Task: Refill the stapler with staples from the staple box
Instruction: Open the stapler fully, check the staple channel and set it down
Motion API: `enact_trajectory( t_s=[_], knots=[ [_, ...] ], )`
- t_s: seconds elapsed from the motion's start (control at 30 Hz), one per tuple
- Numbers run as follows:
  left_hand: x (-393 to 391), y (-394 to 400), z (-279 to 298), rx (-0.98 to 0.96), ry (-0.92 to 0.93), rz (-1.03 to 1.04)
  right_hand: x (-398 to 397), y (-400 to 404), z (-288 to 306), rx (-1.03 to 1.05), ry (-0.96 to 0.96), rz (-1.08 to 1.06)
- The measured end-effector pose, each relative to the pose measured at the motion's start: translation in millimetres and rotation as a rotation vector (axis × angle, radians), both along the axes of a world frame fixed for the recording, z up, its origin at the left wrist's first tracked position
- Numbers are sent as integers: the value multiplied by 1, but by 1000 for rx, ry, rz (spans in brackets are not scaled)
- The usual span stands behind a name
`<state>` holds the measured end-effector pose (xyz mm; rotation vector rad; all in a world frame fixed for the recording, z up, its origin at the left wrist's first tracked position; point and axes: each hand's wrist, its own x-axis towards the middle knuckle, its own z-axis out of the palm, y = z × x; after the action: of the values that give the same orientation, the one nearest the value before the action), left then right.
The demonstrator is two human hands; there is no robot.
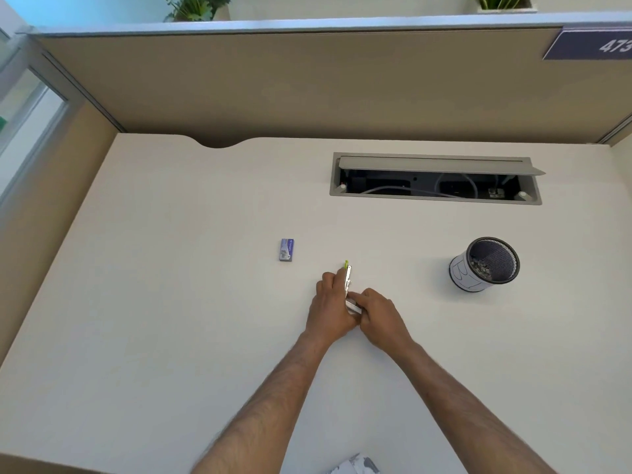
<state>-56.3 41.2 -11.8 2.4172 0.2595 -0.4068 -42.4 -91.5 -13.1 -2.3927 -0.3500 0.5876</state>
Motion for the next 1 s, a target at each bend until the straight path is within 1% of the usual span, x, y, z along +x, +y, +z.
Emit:
enact_trajectory(
  t_s=[0.17, 0.27, 0.33, 0.4, 0.5, 0.6, 0.73, 0.8, 0.9, 0.93, 1.0],
  knots=[
    [-5, 0, -5, 24, -54, -46, 0, 4, 16, 90, 0, -98],
    [-7, -1, -7, 29, -75, -32, -1, 5, 17, 66, -9, -98],
    [-9, -1, -8, 13, -93, -11, -2, 5, 12, -32, -93, -66],
    [-10, -1, -10, 18, -139, 18, -4, 3, 4, -114, -198, -96],
    [-12, -2, -13, 41, -184, 70, -7, -1, 3, -95, -297, -216],
    [-12, -4, -15, 59, -193, 85, -7, -5, 1, -48, -264, -287],
    [-8, 2, -16, 20, -146, 101, -12, -7, 0, -36, -232, -308],
    [-5, 12, -17, 29, -202, 194, -16, -8, 0, -12, -231, -323],
    [5, 39, -19, 115, -331, 441, -26, -8, 0, 36, -231, -334],
    [9, 48, -19, 151, -331, 511, -30, -7, 1, 54, -236, -329],
    [20, 66, -16, 186, -275, 622, -38, -4, 3, 78, -245, -318]
  ],
)
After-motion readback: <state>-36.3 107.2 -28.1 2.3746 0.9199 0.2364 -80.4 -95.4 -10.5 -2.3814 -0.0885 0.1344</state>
